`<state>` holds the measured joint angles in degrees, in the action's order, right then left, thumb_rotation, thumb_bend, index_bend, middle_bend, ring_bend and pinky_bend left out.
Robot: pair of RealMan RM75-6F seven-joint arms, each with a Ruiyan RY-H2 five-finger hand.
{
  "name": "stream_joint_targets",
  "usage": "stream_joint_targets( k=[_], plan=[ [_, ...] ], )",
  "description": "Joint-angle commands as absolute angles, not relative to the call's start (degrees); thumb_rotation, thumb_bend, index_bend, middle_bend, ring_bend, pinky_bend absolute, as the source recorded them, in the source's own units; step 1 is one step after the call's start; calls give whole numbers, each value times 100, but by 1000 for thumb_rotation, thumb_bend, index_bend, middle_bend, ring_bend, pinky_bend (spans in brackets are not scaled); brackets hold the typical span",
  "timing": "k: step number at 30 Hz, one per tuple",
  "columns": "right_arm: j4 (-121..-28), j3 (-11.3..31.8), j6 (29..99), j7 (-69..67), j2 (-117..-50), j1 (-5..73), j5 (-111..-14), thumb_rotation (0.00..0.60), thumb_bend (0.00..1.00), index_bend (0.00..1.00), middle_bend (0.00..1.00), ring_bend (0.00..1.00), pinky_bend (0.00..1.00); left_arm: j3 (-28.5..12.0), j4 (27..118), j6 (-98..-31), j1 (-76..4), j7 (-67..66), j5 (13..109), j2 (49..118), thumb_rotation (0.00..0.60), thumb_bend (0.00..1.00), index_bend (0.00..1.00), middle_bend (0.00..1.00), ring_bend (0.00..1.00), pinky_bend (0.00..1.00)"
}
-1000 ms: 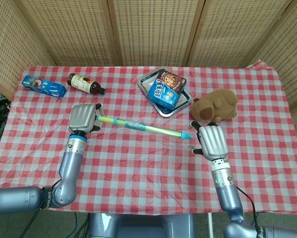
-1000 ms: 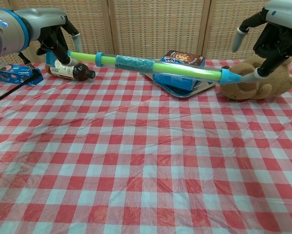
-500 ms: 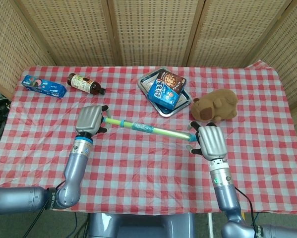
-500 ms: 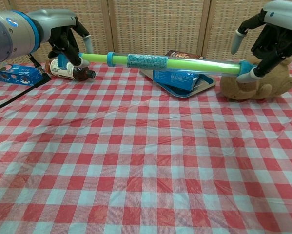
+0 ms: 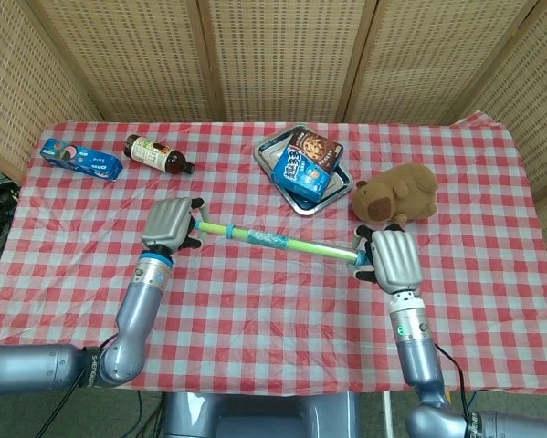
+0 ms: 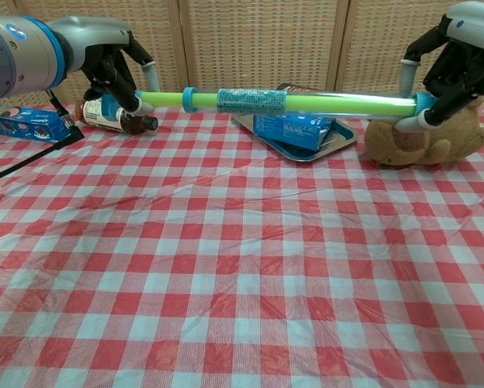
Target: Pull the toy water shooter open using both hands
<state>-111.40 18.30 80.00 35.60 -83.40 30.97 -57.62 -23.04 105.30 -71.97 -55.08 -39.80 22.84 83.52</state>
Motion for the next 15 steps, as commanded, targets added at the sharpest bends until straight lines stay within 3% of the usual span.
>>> stream_joint_targets(
  k=[1, 15],
  plan=[
    [-11120, 1813, 8019, 3566, -8344, 3098, -5732, 600, 409, 668, 1000, 1000, 474, -2282, 10531, -7196, -5503, -3965, 2267, 8317, 600, 576, 867, 957, 896, 778],
    [-10777, 1725, 7993, 3431, -8311, 3066, -5561, 600, 413, 704, 1000, 1000, 474, -2025, 10503, -7093, -5435, -3970, 2195, 8102, 600, 577, 865, 957, 896, 778]
  ],
)
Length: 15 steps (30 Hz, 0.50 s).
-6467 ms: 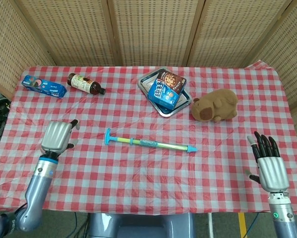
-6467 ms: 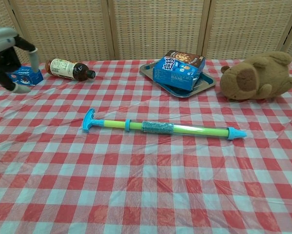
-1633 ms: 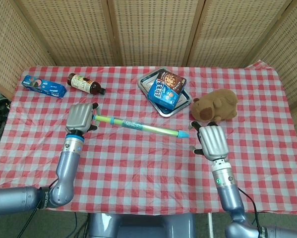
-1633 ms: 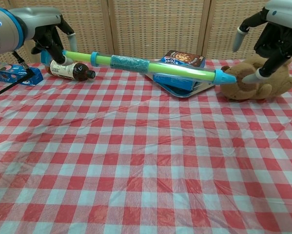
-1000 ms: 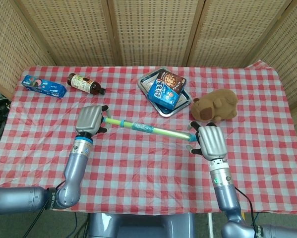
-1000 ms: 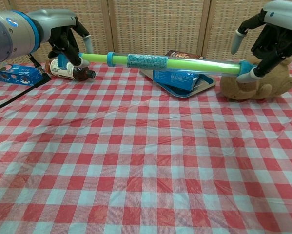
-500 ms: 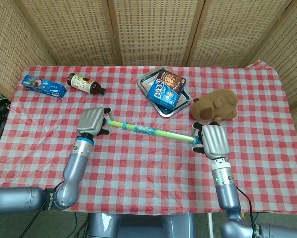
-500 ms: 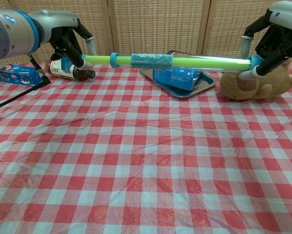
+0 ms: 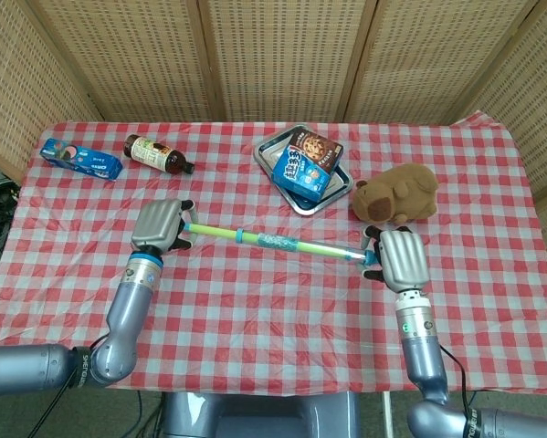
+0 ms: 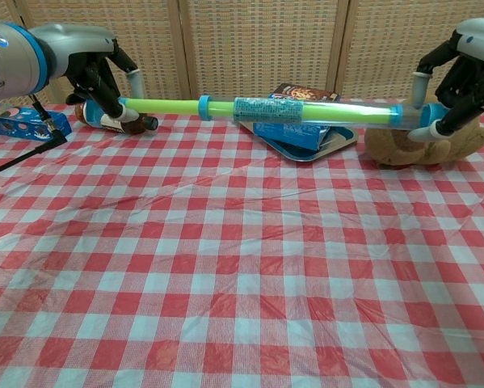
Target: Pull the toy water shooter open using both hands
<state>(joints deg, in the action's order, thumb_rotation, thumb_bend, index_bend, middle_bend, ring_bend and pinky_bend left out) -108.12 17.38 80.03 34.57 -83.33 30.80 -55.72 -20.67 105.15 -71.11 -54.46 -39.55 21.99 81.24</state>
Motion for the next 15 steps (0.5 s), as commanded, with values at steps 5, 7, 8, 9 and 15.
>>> stream_joint_targets(
  k=[5, 7, 8, 9, 15],
  plan=[
    [-10606, 1676, 8015, 3300, -8181, 2957, -5539, 600, 413, 705, 1000, 1000, 474, -1867, 10492, -7112, -5352, -3961, 2276, 8018, 600, 577, 866, 957, 896, 778],
    [-10558, 1644, 8010, 3235, -8110, 2904, -5538, 600, 412, 706, 1000, 1000, 474, -1810, 10480, -7122, -5306, -3929, 2330, 7987, 600, 577, 865, 957, 896, 778],
    [-10545, 1637, 8008, 3217, -8090, 2889, -5536, 600, 412, 706, 1000, 1000, 474, -1795, 10475, -7128, -5292, -3917, 2348, 7979, 600, 576, 865, 957, 895, 777],
    [-10530, 1628, 8003, 3184, -8061, 2866, -5531, 600, 412, 708, 1000, 1000, 474, -1771, 10467, -7137, -5270, -3900, 2379, 7970, 600, 576, 865, 957, 896, 777],
    [-10502, 1565, 8082, 2971, -7851, 2679, -5593, 600, 412, 711, 1000, 1000, 474, -1617, 10501, -7208, -5114, -3811, 2561, 7881, 600, 576, 865, 957, 896, 777]
  ],
)
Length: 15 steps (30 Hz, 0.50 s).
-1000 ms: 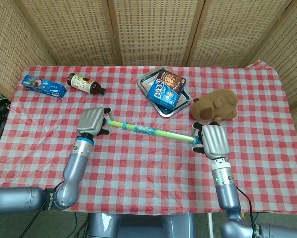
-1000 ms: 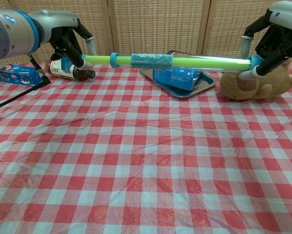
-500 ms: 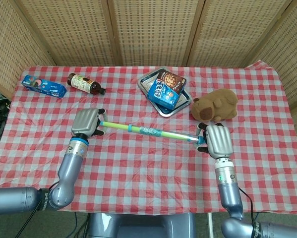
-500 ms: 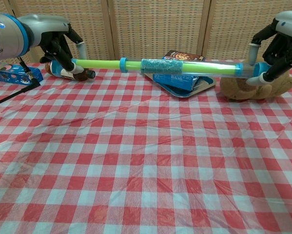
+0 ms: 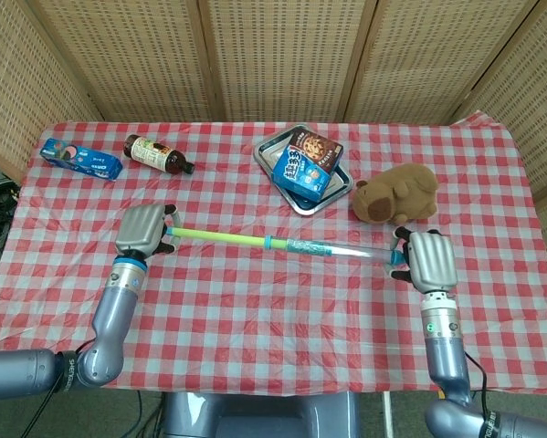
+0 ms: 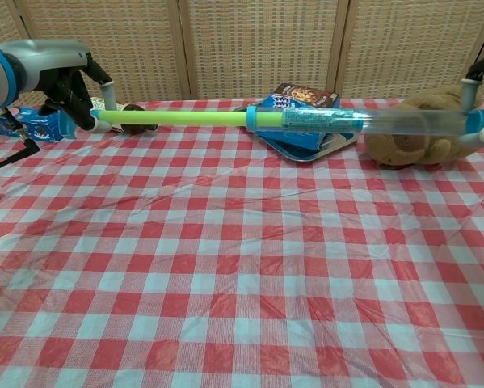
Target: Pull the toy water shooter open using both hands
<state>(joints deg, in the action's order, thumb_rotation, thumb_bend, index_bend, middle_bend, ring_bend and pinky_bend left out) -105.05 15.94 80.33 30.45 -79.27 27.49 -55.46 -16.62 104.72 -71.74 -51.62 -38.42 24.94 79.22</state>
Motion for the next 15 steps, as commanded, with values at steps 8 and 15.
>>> stream_joint_targets(
  k=[8, 15],
  plan=[
    [-10541, 1531, 8167, 2819, -7662, 2506, -5625, 600, 411, 707, 1000, 1000, 474, -1520, 10635, -7334, -4932, -3713, 2763, 7728, 600, 577, 865, 957, 896, 777],
    [-10541, 1478, 8227, 2816, -7606, 2420, -5685, 600, 411, 707, 1000, 1000, 474, -1431, 10656, -7322, -4803, -3627, 2891, 7675, 600, 577, 865, 956, 896, 777]
  ],
)
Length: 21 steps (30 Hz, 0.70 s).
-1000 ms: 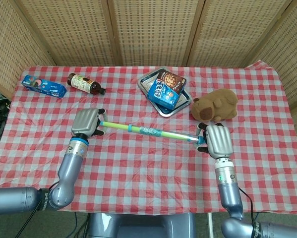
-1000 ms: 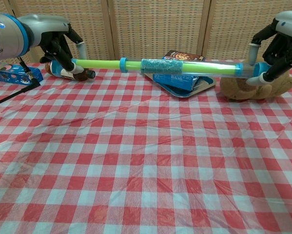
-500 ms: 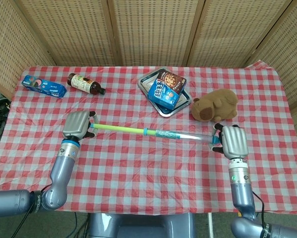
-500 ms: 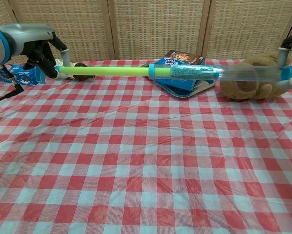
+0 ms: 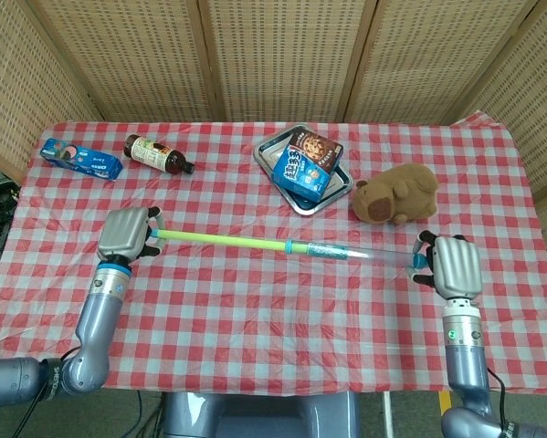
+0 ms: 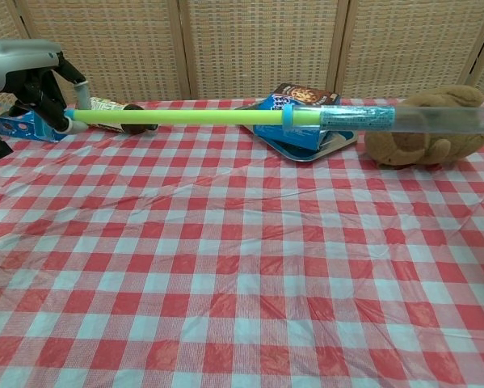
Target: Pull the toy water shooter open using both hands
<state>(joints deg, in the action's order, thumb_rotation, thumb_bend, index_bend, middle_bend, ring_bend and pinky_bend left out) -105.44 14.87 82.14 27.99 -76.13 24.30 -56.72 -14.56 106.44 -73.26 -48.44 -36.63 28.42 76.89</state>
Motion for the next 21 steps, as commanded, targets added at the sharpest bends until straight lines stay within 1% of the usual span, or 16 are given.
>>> stream_joint_targets(
  k=[1, 7, 11, 12, 14, 15, 16, 17, 18, 19, 20, 21],
  plan=[
    [-10540, 1474, 8231, 2828, -7606, 2416, -5690, 600, 411, 707, 1000, 1000, 474, -1422, 10662, -7326, -4782, -3606, 2916, 7669, 600, 577, 865, 956, 895, 777],
    [-10547, 1422, 8205, 2936, -7596, 2415, -5709, 600, 408, 701, 1000, 1000, 474, -1368, 10674, -7337, -4680, -3530, 3035, 7636, 600, 576, 861, 956, 896, 777],
    [-10502, 1312, 8133, 3049, -7659, 2426, -5739, 600, 397, 687, 1000, 1000, 473, -1276, 10705, -7314, -4582, -3472, 3157, 7614, 600, 573, 854, 952, 894, 776],
    [-10499, 1285, 8103, 3064, -7666, 2428, -5743, 600, 387, 665, 1000, 996, 469, -1234, 10724, -7302, -4549, -3451, 3232, 7597, 600, 561, 845, 935, 883, 772],
    [-10508, 1227, 8027, 3105, -7659, 2432, -5733, 600, 338, 587, 980, 958, 424, -1154, 10770, -7234, -4503, -3441, 3316, 7540, 600, 501, 791, 864, 831, 747],
    [-10524, 1193, 7969, 3135, -7640, 2436, -5713, 600, 302, 519, 932, 904, 360, -1115, 10807, -7182, -4485, -3444, 3336, 7493, 600, 437, 715, 793, 774, 712],
    [-10539, 1164, 7913, 3174, -7618, 2443, -5681, 600, 279, 472, 884, 858, 312, -1074, 10851, -7125, -4470, -3459, 3340, 7438, 600, 388, 643, 730, 724, 672],
    [-10542, 1141, 7869, 3232, -7601, 2452, -5636, 600, 262, 406, 796, 782, 248, -1023, 10924, -7052, -4453, -3486, 3329, 7356, 600, 356, 582, 673, 680, 632],
    [-10542, 1126, 7837, 3267, -7596, 2457, -5597, 600, 251, 341, 699, 702, 202, -984, 10976, -7004, -4442, -3509, 3326, 7294, 600, 311, 492, 576, 607, 564],
    [-10545, 1112, 7798, 3289, -7589, 2460, -5550, 600, 248, 299, 629, 645, 180, -946, 11024, -6960, -4431, -3527, 3325, 7237, 600, 275, 411, 464, 520, 485],
    [-10548, 1096, 7749, 3297, -7577, 2463, -5508, 600, 244, 235, 521, 548, 142, -906, 11074, -6912, -4417, -3538, 3320, 7180, 600, 259, 365, 389, 458, 430],
    [-10545, 1076, 7679, 3295, -7564, 2465, -5443, 600, 238, 174, 411, 439, 99, -858, 11136, -6855, -4395, -3540, 3314, 7106, 600, 240, 309, 285, 365, 351]
  ],
)
